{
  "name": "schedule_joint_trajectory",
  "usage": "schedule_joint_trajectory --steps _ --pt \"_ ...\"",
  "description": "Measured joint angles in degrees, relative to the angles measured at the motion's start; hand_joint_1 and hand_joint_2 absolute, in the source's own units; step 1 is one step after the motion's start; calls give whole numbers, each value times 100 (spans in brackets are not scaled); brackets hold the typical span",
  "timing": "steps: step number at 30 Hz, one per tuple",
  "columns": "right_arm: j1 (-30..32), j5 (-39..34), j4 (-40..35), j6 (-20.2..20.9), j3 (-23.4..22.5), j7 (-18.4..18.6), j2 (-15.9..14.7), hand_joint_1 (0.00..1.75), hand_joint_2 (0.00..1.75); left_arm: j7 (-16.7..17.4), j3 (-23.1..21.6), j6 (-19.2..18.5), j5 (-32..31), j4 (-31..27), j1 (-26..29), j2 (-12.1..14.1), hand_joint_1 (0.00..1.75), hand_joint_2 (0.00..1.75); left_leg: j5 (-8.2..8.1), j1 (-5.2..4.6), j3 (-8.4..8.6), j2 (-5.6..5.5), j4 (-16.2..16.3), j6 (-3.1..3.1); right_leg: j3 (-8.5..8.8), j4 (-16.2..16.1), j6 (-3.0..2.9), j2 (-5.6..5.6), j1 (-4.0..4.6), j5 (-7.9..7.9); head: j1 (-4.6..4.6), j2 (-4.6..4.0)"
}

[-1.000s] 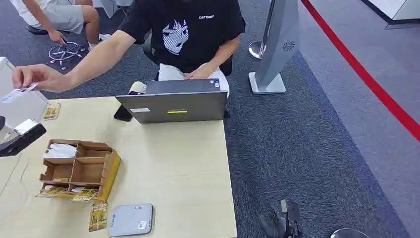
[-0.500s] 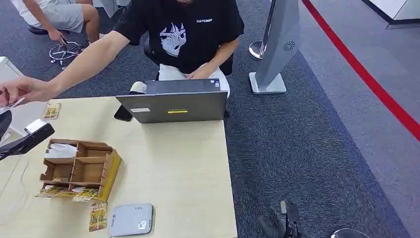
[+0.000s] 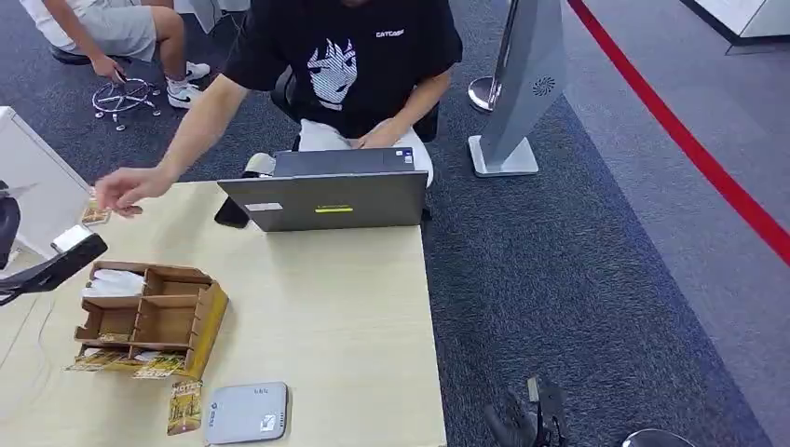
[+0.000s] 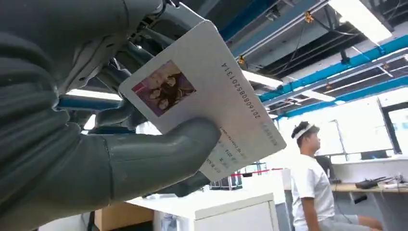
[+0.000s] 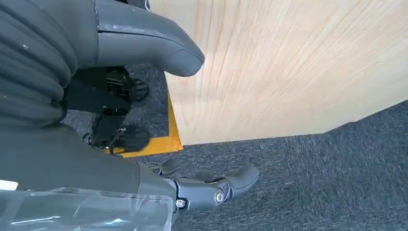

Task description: Pass the card to the sensor for recognition and then transmit it.

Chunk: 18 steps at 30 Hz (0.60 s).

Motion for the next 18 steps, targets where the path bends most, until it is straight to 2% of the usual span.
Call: schedule_joint_trajectory --steps 4,6,9,12,13,18 --pt "6 0 0 -11 0 -4 0 0 175 -67 2 39 95 -98 122 -70 175 175 0 0 -1 0 0 0 0 0 0 0 0 0 2 0" --pt "12 -4 -4 -24 0 -20 0 0 175 -249 18 193 337 -287 295 -142 175 175 -2 -3 0 2 0 -1 1 0 0 2 -3 0 0 0" --pt "67 -42 -9 -28 -15 -114 0 0 175 -586 48 455 614 -1000 942 -435 175 175 -9 -7 0 9 0 4 1 -4 5 9 -6 -4 -4 0" --pt "148 -83 -101 -81 -72 -168 0 0 175 -765 -101 476 1236 -1821 1873 -925 175 175 -29 -27 4 23 0 25 1 -6 22 24 -24 -17 -7 0" --pt "169 -83 -147 -116 -96 -168 2 0 175 -769 -212 520 1320 -2031 2180 -1128 175 175 -35 -30 4 26 0 35 0 -7 29 25 -26 -21 -4 0" --pt "205 -20 -280 -183 -214 -135 17 0 175 -595 -777 684 1557 -2476 3080 -1521 175 175 -38 -32 0 21 1 40 2 -12 36 17 -28 -26 -2 0"
